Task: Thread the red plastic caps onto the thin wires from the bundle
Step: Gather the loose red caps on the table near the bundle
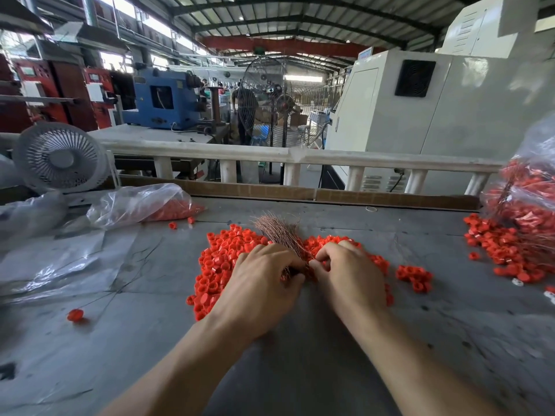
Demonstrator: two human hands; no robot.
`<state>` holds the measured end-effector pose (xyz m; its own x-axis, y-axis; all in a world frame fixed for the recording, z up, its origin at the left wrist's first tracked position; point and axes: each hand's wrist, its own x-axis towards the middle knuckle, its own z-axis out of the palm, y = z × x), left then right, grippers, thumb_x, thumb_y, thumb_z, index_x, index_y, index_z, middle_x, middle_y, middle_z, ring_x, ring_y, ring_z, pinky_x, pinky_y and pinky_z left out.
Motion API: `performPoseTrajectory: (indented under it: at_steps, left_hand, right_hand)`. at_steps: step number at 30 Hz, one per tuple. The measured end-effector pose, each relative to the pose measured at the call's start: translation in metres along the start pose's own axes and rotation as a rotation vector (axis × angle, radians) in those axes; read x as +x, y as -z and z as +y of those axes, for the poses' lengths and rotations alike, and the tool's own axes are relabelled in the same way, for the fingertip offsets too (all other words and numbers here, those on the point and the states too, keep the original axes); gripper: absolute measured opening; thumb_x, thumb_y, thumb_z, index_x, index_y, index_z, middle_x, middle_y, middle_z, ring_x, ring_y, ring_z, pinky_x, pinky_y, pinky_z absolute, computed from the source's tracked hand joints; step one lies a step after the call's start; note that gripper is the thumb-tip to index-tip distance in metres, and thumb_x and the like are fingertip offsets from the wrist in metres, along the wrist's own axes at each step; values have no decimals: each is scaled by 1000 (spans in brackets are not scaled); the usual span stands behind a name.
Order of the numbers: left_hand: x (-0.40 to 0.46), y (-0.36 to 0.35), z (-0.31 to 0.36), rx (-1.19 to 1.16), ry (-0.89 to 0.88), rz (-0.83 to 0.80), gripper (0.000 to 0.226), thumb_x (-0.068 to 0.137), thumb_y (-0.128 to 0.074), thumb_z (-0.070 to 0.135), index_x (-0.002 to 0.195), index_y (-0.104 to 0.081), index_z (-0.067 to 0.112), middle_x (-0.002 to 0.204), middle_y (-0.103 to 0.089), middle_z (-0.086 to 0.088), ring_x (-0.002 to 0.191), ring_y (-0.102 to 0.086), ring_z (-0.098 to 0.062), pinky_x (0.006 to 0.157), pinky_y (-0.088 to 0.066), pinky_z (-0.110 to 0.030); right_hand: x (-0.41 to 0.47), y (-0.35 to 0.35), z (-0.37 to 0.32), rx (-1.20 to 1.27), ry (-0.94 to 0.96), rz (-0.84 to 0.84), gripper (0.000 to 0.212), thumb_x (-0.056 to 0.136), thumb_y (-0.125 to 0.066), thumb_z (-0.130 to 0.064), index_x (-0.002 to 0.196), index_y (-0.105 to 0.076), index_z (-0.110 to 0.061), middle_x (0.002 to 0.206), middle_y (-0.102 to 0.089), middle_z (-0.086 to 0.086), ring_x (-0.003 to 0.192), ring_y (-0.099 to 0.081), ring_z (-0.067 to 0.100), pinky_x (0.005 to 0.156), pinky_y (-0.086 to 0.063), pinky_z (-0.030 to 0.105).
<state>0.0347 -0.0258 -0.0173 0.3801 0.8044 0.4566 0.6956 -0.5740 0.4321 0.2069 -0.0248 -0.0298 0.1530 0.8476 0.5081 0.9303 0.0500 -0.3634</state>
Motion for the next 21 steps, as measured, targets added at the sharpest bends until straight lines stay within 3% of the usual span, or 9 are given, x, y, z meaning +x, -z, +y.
performPoseTrajectory:
  at_steps: [7, 11, 14, 18, 21]
  left_hand:
    - [-1, -3, -4, 66, -38, -72, 35, 95, -61, 39, 129, -65, 36, 136, -57, 23, 130, -44, -3, 109, -31, -28]
    - [-1, -3, -4, 71, -37, -97, 40, 93, -61, 37, 132, -63, 35, 137, -57, 22, 131, -45, -5, 110, -33, -30]
    - [-1, -2, -5, 13, -44, -83, 38, 91, -64, 33, 128, -63, 36, 127, -62, 20, 123, -52, -5, 107, -40, -34]
    - [-2, 1, -4, -200, 18, 129, 33, 87, -75, 23, 115, -61, 34, 105, -68, 17, 100, -63, -4, 85, -50, -25]
    - [-1, 3, -4, -266, 11, 195, 38, 81, -74, 6, 105, -62, 34, 95, -68, 18, 90, -65, -3, 76, -52, -24]
  right_hand:
    - [2, -4, 0, -23, 0, 80, 13, 88, -67, -25, 76, -63, -21, 84, -60, -6, 87, -60, 24, 62, -35, 31]
    - [0, 4, -7, 7, 75, 264, 16, 79, -76, -17, 71, -64, -20, 76, -63, -4, 77, -64, 24, 59, -44, 30]
    - [-3, 12, -15, 29, 181, 336, 15, 79, -78, -17, 73, -64, -20, 76, -63, -5, 76, -63, 22, 61, -48, 31]
    - [-8, 22, -24, 56, 351, 334, 8, 85, -70, -20, 79, -66, -17, 79, -62, -3, 79, -61, 23, 69, -53, 41]
    - [-11, 25, -31, 100, 441, 321, 7, 85, -74, -17, 83, -69, -13, 81, -64, 0, 79, -61, 25, 71, -53, 41]
